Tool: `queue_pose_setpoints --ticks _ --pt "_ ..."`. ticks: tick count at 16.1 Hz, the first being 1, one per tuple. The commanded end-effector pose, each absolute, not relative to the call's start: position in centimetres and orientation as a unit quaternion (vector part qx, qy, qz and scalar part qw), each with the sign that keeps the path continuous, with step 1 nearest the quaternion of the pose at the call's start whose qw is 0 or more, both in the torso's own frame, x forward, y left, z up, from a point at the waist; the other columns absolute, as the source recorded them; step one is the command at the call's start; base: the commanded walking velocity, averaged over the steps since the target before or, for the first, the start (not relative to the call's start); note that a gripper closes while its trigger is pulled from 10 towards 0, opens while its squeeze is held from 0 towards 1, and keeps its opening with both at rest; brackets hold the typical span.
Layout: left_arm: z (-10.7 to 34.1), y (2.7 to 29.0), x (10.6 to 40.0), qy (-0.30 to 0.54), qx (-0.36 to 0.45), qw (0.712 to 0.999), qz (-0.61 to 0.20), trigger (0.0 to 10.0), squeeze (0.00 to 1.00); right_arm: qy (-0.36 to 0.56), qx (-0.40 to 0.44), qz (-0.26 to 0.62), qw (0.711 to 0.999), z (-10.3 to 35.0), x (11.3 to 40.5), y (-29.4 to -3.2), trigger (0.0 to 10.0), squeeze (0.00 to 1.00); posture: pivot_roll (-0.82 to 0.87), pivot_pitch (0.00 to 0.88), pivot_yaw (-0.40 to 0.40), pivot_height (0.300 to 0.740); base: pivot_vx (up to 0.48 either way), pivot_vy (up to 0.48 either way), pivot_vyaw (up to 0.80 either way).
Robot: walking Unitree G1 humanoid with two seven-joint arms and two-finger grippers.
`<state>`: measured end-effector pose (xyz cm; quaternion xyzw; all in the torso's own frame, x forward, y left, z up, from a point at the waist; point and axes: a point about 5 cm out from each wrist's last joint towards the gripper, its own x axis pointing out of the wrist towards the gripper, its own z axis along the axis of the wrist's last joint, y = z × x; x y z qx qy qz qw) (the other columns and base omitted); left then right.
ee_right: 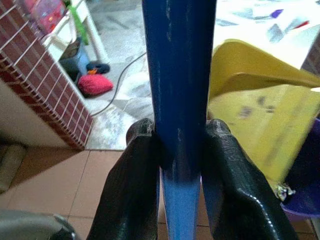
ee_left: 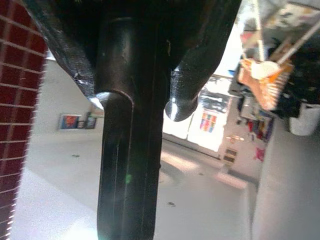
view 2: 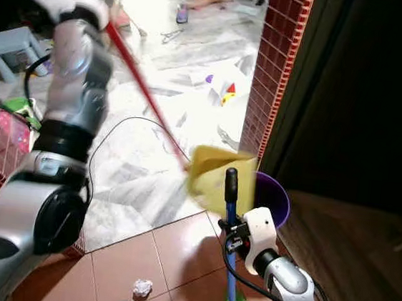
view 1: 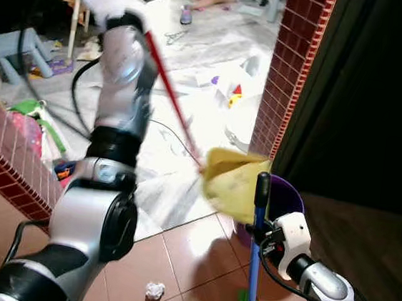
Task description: Sweep floor
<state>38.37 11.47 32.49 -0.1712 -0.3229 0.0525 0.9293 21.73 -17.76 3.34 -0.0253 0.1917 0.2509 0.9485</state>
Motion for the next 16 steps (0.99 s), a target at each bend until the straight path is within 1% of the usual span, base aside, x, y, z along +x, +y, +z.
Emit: queue_pose_setpoints --ticks 1,3,5,8,10,12,15,16 --pt "34.5 11.2 38.1 -0.358 -0.180 0.915 0.054 10.0 0.00 0.185 -0.007 0.252 0.950 3.5 21.6 -17.1 10.0 0.00 -0.28 0.000 0.161 0.740 0.000 0.000 0.00" --pt "34.9 10.5 38.2 -0.372 -0.157 0.914 0.043 10.0 0.00 0.162 -0.006 0.244 0.956 4.3 21.2 -17.0 10.0 0.00 -0.31 0.000 0.176 0.740 0.000 0.000 0.00" --pt "35.0 9.5 38.4 -0.386 -0.130 0.913 0.027 10.0 0.00 0.125 0.000 0.236 0.964 5.7 19.7 -16.9 10.0 0.00 -0.35 0.000 0.198 0.740 0.000 0.000 0.00" --pt "33.4 6.6 38.4 -0.378 -0.107 0.920 -0.012 10.0 0.00 0.114 -0.006 0.194 0.974 6.3 16.5 -18.1 10.0 0.00 -0.41 0.000 0.223 0.740 0.000 0.000 0.00" --pt "32.8 4.8 38.2 -0.368 -0.113 0.922 -0.035 10.0 0.00 0.125 -0.011 0.173 0.977 6.4 14.9 -18.6 10.0 0.00 -0.44 0.031 0.240 0.740 0.000 0.000 0.00" --pt "33.5 3.5 37.9 -0.379 -0.120 0.916 -0.051 10.0 0.00 0.130 -0.011 0.166 0.977 6.6 14.0 -18.5 10.0 0.00 -0.46 0.037 0.248 0.740 0.000 0.000 0.00" --pt "35.2 2.1 37.2 -0.422 -0.093 0.899 -0.067 10.0 0.00 0.132 -0.010 0.163 0.978 6.8 13.5 -18.1 10.0 0.00 -0.47 0.042 0.251 0.740 0.000 0.000 0.00" --pt "35.6 1.8 37.1 -0.426 -0.090 0.898 -0.065 10.0 0.00 0.133 -0.009 0.162 0.978 6.7 13.4 -18.0 10.0 0.00 -0.46 0.043 0.251 0.740 0.000 0.000 0.00"
